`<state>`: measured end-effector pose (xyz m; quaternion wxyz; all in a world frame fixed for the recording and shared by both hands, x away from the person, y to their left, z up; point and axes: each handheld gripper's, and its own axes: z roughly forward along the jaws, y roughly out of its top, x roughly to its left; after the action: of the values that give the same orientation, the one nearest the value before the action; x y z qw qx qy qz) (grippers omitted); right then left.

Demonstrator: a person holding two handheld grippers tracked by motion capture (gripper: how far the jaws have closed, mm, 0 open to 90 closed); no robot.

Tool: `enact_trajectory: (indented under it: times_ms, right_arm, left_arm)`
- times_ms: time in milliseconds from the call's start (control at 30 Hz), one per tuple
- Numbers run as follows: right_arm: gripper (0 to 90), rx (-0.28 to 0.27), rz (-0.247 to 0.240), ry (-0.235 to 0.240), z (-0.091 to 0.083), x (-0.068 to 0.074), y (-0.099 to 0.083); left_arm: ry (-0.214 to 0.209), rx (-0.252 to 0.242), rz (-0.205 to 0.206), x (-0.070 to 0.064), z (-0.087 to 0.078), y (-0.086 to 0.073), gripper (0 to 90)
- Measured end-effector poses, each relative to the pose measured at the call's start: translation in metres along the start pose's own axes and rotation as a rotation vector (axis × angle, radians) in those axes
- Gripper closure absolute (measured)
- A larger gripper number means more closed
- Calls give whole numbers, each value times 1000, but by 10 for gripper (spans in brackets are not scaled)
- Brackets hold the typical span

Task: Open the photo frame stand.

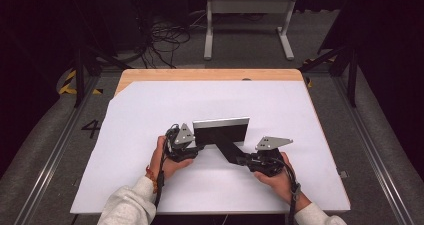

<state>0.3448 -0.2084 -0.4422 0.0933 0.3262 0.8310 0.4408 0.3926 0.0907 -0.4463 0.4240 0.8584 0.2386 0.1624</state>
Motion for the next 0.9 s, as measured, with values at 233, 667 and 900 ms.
enact_trajectory:
  times_ms: [233, 667, 900]
  right_arm:
    - [794, 0, 7, 9, 0, 1, -1]
    - [818, 28, -21, 19, -2, 8, -5]
    - [831, 33, -19, 37, -4, 11, -6]
  left_arm:
    - [-9, -49, 8, 0, -15, 5, 601]
    - [-24, -56, 14, -2, -15, 5, 620]
    - [-33, -54, 19, -3, -14, 5, 658]
